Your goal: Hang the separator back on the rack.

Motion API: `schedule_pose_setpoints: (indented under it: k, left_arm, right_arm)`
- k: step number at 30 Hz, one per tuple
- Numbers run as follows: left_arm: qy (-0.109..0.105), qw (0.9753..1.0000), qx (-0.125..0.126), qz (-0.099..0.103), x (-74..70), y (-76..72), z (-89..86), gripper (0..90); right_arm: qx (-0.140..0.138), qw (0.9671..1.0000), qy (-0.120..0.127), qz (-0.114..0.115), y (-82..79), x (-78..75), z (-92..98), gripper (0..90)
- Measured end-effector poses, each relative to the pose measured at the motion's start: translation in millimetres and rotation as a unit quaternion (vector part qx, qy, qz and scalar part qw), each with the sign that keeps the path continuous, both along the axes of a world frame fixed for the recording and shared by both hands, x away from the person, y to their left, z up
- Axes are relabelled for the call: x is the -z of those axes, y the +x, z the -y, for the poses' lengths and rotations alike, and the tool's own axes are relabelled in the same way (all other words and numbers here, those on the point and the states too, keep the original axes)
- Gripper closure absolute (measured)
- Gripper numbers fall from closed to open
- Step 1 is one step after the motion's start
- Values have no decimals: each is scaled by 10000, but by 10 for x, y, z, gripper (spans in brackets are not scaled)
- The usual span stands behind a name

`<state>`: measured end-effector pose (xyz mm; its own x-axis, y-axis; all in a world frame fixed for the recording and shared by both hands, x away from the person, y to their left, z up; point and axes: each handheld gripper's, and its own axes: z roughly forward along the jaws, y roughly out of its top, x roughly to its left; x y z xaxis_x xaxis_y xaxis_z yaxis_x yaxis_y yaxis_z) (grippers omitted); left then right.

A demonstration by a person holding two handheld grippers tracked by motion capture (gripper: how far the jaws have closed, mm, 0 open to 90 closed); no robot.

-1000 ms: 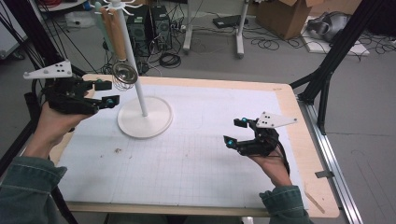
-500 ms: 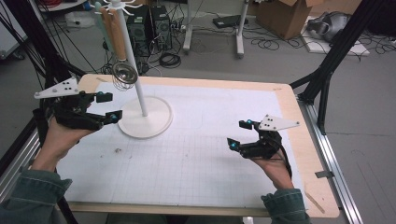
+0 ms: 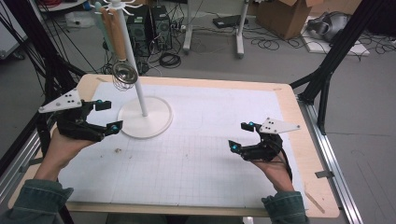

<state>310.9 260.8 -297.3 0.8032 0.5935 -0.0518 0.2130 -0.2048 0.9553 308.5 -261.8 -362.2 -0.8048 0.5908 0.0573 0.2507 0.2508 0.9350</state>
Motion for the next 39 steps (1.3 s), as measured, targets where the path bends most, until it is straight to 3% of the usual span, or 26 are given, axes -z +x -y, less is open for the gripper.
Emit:
schedule_pose_setpoints:
  k: [24,39]
  left_arm:
    - [69,9999,-112,-72,398,-161,20,56]
    - [235,9995,-228,-50,588,-243,12,56]
  right_arm:
    - [176,9998,11,-100,-77,112,89,144]
    - [241,9996,-58,-161,-164,222,132,145]
